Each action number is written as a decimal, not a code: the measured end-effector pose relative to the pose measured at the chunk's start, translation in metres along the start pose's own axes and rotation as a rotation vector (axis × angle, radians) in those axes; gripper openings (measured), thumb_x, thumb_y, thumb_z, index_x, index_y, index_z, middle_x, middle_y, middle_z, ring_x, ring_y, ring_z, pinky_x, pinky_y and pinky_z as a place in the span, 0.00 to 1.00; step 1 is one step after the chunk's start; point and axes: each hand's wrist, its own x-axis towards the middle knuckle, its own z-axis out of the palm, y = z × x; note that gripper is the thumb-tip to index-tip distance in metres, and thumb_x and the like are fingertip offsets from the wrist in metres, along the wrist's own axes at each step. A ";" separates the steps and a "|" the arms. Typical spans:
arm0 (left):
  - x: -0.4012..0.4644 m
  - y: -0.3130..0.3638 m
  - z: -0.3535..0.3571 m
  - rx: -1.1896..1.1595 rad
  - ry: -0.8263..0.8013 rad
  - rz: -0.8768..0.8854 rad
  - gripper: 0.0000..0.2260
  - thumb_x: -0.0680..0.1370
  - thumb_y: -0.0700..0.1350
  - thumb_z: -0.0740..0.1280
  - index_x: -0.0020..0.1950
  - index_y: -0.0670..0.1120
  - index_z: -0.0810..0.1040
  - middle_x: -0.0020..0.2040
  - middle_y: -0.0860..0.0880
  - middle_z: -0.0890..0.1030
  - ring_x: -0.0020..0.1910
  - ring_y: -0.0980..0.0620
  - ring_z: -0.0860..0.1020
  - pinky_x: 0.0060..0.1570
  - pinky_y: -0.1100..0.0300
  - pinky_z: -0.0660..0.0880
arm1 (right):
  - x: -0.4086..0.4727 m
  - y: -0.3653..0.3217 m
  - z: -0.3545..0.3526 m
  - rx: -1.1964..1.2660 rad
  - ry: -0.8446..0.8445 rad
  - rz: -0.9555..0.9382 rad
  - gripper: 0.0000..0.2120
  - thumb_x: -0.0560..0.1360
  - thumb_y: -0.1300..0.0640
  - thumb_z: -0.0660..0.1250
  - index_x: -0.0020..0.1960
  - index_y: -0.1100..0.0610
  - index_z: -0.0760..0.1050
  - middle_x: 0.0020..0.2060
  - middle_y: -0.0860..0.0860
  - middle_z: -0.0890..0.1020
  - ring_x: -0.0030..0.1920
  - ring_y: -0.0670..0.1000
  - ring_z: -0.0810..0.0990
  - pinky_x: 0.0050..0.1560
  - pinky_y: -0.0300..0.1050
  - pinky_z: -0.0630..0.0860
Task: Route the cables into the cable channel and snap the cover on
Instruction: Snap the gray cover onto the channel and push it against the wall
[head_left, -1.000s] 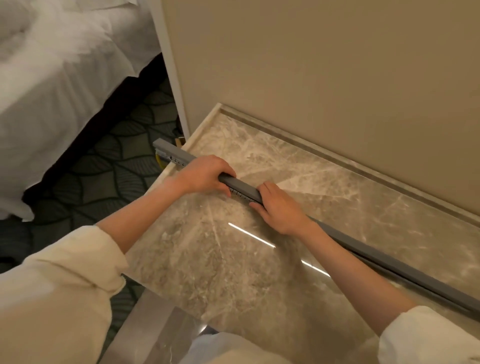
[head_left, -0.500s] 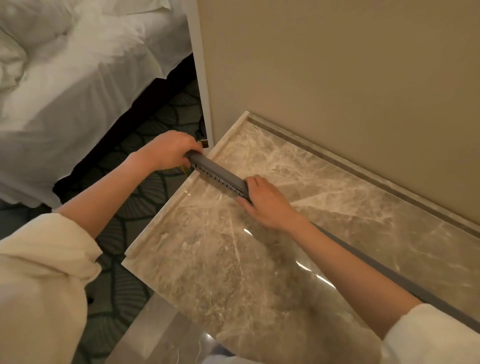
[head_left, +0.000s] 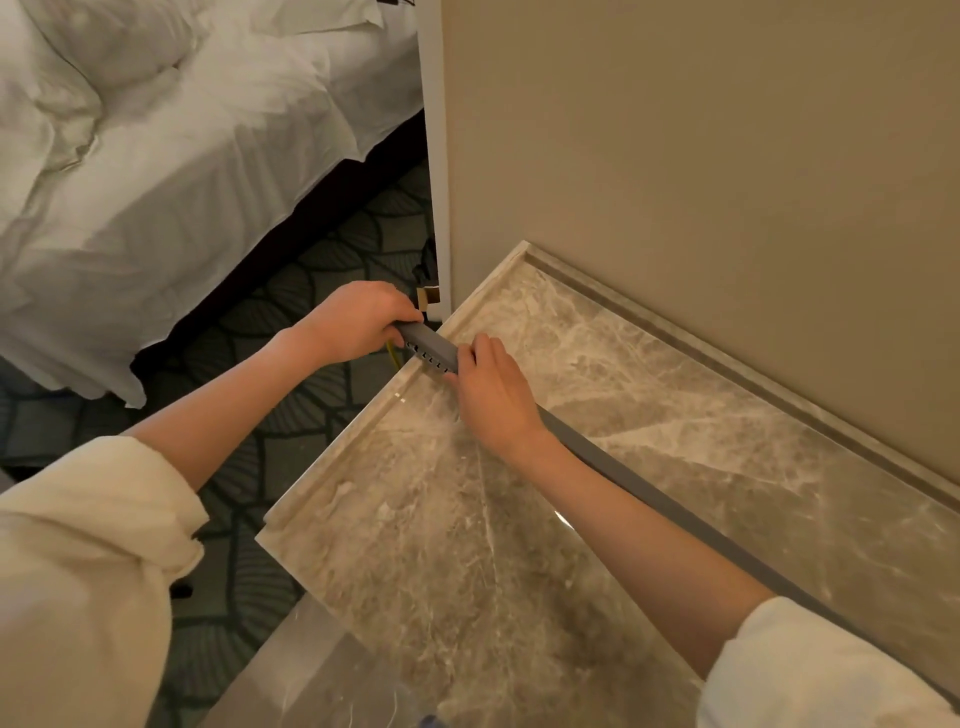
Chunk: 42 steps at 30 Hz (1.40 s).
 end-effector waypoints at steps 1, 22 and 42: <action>-0.002 0.001 0.002 0.007 0.016 0.003 0.14 0.75 0.40 0.67 0.60 0.46 0.78 0.56 0.48 0.82 0.59 0.48 0.76 0.60 0.48 0.72 | -0.002 -0.002 0.001 -0.019 0.008 0.004 0.16 0.81 0.53 0.56 0.60 0.64 0.70 0.51 0.57 0.75 0.50 0.55 0.72 0.47 0.46 0.72; -0.018 -0.004 0.026 -0.009 0.267 0.134 0.17 0.73 0.33 0.67 0.61 0.42 0.77 0.56 0.43 0.82 0.56 0.44 0.79 0.52 0.46 0.78 | 0.041 -0.028 0.003 0.047 -0.189 0.200 0.09 0.76 0.60 0.63 0.55 0.61 0.69 0.45 0.56 0.81 0.42 0.56 0.82 0.34 0.44 0.68; 0.020 -0.019 0.007 0.189 -0.115 0.215 0.11 0.70 0.42 0.66 0.50 0.45 0.72 0.43 0.47 0.78 0.43 0.47 0.75 0.44 0.49 0.76 | 0.043 -0.026 0.014 -0.067 -0.139 0.127 0.09 0.76 0.65 0.63 0.54 0.63 0.66 0.45 0.58 0.79 0.40 0.56 0.82 0.31 0.44 0.68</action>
